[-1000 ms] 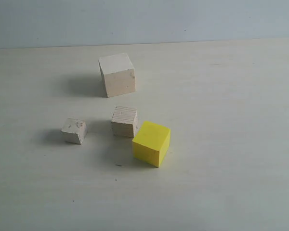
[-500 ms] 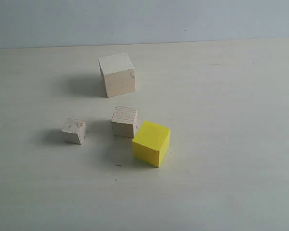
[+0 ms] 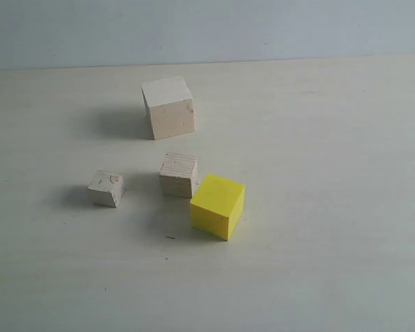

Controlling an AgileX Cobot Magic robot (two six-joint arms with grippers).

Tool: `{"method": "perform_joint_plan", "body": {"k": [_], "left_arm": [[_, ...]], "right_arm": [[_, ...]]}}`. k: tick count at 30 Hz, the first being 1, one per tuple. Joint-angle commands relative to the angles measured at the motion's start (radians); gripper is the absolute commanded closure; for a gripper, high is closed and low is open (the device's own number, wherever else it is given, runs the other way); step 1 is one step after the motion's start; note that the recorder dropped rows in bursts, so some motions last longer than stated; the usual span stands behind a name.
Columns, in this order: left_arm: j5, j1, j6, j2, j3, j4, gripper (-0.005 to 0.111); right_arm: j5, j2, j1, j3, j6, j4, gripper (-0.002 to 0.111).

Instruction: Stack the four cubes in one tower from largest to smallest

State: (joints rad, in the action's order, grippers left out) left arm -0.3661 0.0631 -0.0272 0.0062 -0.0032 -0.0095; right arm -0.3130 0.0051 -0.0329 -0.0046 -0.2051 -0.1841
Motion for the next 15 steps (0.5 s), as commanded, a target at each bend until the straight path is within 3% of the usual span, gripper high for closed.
{"method": "perform_joint_plan", "body": {"k": [1,4,8,15], "left_arm": [[0.012,-0.002,-0.004,-0.006,0.003,-0.012,0.107],[0.012,-0.002,-0.004,-0.006,0.003,-0.012,0.107],[0.012,-0.002,-0.004,-0.006,0.003,-0.012,0.107],[0.012,-0.002,-0.004,-0.006,0.003,-0.012,0.107]], "right_arm": [[-0.169,-0.005,0.006,0.005,0.027,-0.019,0.108],[-0.168,-0.005,0.006,-0.004,0.107,-0.044,0.108],[0.098,-0.005,0.006,-0.130,0.110,-0.044,0.108],[0.273,0.140,0.006,-0.338,0.108,-0.041,0.108]]}}
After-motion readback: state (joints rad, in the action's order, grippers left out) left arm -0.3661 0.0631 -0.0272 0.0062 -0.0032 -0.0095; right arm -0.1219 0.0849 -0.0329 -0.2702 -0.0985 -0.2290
